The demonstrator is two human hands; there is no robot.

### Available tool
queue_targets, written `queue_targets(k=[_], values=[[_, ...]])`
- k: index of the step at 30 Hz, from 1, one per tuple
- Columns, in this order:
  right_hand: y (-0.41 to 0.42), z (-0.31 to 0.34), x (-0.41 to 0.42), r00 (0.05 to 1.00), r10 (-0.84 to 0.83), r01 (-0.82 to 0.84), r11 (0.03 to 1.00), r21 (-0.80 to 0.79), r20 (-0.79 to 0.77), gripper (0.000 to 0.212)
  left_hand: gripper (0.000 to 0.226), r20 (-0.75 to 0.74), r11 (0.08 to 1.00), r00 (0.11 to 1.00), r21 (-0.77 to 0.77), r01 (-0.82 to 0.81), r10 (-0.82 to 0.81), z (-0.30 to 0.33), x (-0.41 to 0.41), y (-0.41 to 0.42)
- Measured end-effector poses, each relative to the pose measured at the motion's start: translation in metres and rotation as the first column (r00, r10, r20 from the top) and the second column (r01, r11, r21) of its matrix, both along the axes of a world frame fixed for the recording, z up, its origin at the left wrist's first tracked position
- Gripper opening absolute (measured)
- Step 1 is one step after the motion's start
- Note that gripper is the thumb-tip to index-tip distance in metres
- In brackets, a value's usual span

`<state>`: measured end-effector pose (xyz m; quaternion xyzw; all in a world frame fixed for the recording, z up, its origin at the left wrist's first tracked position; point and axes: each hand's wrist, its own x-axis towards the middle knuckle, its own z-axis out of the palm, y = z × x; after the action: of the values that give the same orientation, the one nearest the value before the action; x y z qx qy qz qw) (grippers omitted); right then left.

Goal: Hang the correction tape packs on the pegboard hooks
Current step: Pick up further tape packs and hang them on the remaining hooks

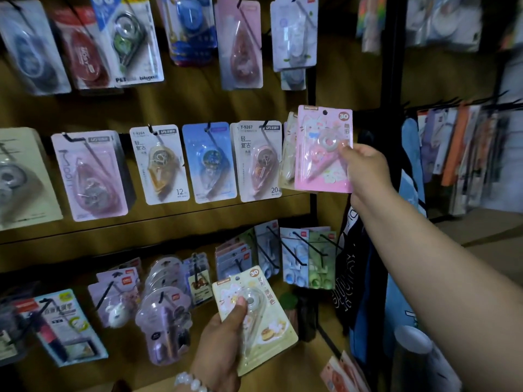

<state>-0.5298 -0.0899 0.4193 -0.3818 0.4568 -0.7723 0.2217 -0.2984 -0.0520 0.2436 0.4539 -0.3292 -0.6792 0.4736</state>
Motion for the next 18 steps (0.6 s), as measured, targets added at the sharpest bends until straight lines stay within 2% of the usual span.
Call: queue_targets(k=[8, 11, 15, 18], values=[[-0.023, 0.004, -0.001, 1.000, 0.000, -0.002, 0.998, 0.068, 0.019, 0.011, 0.029, 0.018, 1.000, 1.000, 0.007, -0.012, 0.012, 0.001, 0.000, 0.002], [-0.030, 0.002, -0.003, 0.999, -0.044, 0.044, 0.995, 0.093, -0.003, 0.012, 0.027, 0.003, 1.000, 1.000, -0.003, 0.009, -0.009, 0.001, 0.001, 0.003], [-0.045, 0.006, -0.008, 0.983, -0.156, 0.169, 0.974, 0.152, -0.099, 0.025, 0.028, -0.018, 0.999, 0.999, -0.006, 0.041, -0.041, 0.000, 0.001, 0.004], [-0.057, 0.007, -0.013, 0.944, -0.229, 0.279, 0.939, 0.202, -0.236, 0.029, 0.031, -0.021, 0.999, 0.999, -0.009, 0.042, -0.042, -0.001, 0.001, 0.003]])
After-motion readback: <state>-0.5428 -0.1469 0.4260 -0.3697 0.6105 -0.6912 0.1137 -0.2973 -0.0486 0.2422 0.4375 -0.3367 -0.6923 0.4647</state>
